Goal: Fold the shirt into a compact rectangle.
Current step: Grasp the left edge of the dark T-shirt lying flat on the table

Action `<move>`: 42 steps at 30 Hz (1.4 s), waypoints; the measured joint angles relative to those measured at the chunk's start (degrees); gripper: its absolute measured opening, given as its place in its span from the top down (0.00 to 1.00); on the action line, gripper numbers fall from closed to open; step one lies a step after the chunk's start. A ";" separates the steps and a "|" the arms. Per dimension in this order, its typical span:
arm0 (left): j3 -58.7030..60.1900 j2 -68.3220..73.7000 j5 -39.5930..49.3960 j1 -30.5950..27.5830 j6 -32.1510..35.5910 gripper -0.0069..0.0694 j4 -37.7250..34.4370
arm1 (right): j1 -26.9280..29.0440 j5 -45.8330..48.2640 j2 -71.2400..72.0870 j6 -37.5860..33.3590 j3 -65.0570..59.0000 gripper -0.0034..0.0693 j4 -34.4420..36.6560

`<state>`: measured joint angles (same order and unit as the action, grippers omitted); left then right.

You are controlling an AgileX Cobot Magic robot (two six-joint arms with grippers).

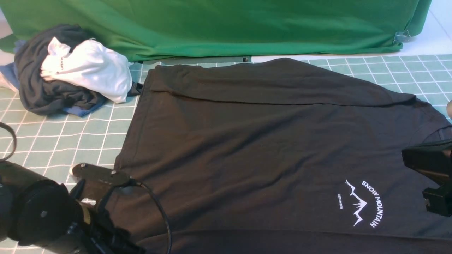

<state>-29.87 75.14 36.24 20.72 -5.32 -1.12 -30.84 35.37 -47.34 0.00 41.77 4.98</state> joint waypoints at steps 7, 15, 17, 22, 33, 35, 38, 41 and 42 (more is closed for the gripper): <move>0.00 3.17 -1.39 0.00 -0.04 0.30 0.00 | 0.00 -0.14 0.00 0.82 0.00 0.95 0.00; -0.35 3.22 0.97 0.00 -0.04 0.64 -0.62 | 0.00 -0.18 0.00 0.99 0.00 0.95 0.00; -0.90 3.09 2.46 0.00 -0.04 0.77 -0.62 | 0.00 -0.18 0.00 0.99 0.00 0.95 0.00; -3.12 1.63 5.50 0.00 -0.04 0.88 -0.81 | 0.00 -0.21 0.00 1.03 0.00 0.95 0.00; -4.27 -0.07 10.61 0.00 0.41 0.82 1.12 | 0.00 -0.21 0.00 1.03 0.00 0.95 0.00; -4.27 -0.07 10.40 0.00 0.41 0.76 1.12 | 0.00 -0.21 0.00 1.03 0.00 0.94 0.00; -4.27 -0.07 9.90 0.00 0.41 0.66 1.12 | 0.00 -0.26 0.00 1.03 0.00 0.94 0.00; -4.27 0.14 9.58 0.00 0.41 0.53 1.12 | 0.00 -0.26 0.00 1.03 0.00 0.94 0.00; -4.27 0.41 9.53 0.00 0.41 0.50 1.12 | 0.00 -0.26 0.00 1.03 0.00 0.94 0.00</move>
<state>-34.15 75.55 45.77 20.72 -4.91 0.00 -30.84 35.11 -47.34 1.03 41.77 4.98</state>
